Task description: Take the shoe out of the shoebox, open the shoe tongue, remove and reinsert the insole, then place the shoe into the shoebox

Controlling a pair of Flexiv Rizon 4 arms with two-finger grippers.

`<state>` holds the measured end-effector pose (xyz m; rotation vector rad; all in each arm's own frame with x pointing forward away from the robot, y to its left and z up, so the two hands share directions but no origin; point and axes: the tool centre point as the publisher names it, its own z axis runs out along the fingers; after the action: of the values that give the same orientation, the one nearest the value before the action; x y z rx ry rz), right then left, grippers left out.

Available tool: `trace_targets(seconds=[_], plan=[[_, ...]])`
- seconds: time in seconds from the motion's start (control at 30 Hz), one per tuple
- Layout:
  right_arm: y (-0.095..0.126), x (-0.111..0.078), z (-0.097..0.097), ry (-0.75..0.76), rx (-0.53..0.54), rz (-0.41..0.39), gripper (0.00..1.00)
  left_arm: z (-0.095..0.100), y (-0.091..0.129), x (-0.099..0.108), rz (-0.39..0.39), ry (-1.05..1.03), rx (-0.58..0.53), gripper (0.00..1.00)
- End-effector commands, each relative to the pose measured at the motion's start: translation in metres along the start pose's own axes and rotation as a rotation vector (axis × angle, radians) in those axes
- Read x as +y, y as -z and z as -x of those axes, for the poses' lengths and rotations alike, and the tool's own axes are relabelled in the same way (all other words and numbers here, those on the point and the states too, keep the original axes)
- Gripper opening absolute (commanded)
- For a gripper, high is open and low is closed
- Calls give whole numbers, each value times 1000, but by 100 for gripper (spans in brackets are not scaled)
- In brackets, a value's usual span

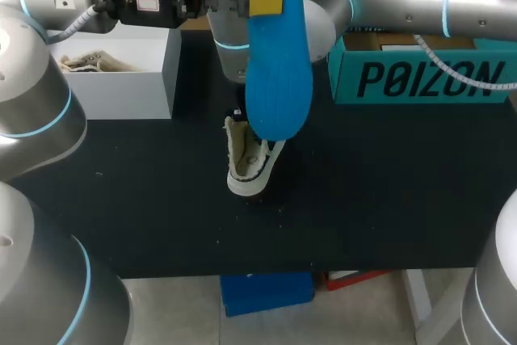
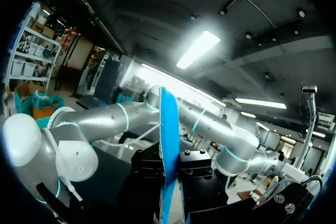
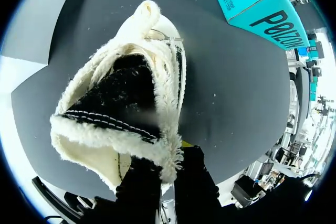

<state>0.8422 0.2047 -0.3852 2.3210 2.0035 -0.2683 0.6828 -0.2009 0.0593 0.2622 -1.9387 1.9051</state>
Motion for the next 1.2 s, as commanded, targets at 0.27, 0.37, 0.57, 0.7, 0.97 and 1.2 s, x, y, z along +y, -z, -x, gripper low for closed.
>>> trace_targets(seconds=[0.27, 0.37, 0.57, 0.7, 0.97, 1.2], plan=[[-20, -5, 8, -35, 41, -11, 0, 1, -2, 1, 1, 0, -2, 0], [-22, -8, 10, -43, 52, -21, 100, 1, -2, 1, 1, 0, -2, 0], [-8, -12, 19, -79, 116, -45, 100, 1, -2, 1, 1, 0, -2, 0], [12, -13, 30, -106, 223, -62, 100, 1, -2, 1, 1, 0, -2, 0], [55, -16, 50, -84, 536, -29, 100, 1, -2, 1, 1, 0, -2, 0], [88, -23, 71, 26, 833, 181, 100, 1, -2, 1, 1, 0, -2, 0]])
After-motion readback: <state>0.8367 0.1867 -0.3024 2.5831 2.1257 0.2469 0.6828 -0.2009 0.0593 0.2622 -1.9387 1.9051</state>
